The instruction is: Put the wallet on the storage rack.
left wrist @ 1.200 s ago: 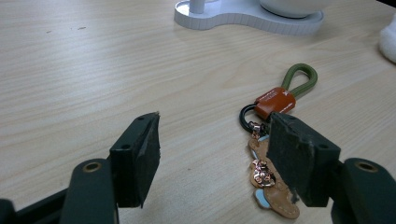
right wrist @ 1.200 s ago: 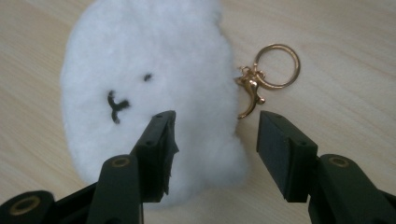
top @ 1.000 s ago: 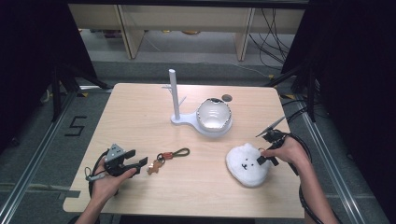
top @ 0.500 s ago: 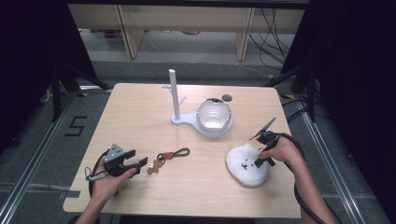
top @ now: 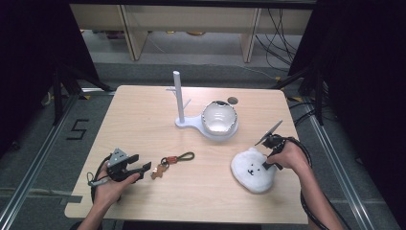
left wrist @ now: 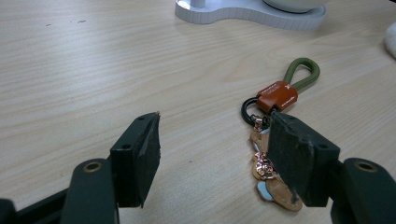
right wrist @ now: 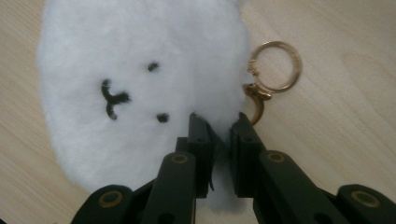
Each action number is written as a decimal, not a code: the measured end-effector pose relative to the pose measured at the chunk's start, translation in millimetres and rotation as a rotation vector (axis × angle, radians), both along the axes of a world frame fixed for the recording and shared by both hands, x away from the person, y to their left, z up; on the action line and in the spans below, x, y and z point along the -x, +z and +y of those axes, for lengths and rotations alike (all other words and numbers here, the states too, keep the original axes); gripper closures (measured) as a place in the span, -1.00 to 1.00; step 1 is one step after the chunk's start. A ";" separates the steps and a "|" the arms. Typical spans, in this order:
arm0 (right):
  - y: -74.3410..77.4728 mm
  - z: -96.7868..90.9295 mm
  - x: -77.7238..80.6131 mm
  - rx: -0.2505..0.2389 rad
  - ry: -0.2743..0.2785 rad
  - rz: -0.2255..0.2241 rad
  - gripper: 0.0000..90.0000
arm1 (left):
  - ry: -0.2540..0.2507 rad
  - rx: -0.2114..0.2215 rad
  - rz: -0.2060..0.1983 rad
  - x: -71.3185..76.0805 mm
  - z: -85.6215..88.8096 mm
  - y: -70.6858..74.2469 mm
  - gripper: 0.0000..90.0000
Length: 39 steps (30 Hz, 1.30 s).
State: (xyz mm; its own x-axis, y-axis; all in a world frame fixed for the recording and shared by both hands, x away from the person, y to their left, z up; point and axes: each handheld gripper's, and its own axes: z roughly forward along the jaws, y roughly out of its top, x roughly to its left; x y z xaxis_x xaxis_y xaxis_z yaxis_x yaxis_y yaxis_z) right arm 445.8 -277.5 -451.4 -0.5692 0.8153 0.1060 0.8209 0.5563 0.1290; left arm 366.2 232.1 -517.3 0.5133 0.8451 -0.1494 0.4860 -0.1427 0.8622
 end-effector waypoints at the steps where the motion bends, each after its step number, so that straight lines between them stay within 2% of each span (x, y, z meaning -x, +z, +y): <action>1: 1.9 0.5 0.5 0.001 0.002 -0.006 0.82 | 0.003 0.002 0.000 0.2 0.0 0.2 -0.25; 2: 4.6 0.5 1.1 0.001 0.018 -0.031 0.82 | 0.003 0.000 0.000 0.2 0.3 0.3 -0.25; 3: 7.7 1.3 2.3 0.006 0.014 -0.027 0.83 | 0.003 0.005 -0.003 0.1 0.5 0.1 -0.25; 4: 12.2 1.6 3.6 0.005 0.022 -0.053 0.83 | 0.005 0.007 -0.003 0.3 0.6 0.2 -0.25; 8: 28.8 4.3 10.6 0.017 0.010 -0.117 0.84 | 0.000 0.006 -0.006 0.3 1.4 0.0 -0.25; 14: 45.1 8.4 17.8 0.034 0.064 -0.196 0.83 | 0.000 0.008 -0.008 0.2 0.5 0.2 -0.25; 18: 54.0 11.2 20.0 0.053 0.079 -0.227 0.83 | 0.000 0.008 -0.007 0.5 0.2 0.2 -0.25; 29: 75.3 18.6 21.1 0.047 0.101 -0.306 0.83 | 0.006 0.005 -0.009 1.1 1.3 0.3 -0.25; 36: 82.8 21.7 18.4 0.041 0.103 -0.316 0.83 | 0.008 0.001 -0.008 1.0 2.5 -0.3 -0.25; 39: 84.6 22.2 15.8 0.046 0.117 -0.341 0.83 | 0.006 0.003 -0.005 0.7 2.6 -0.8 -0.25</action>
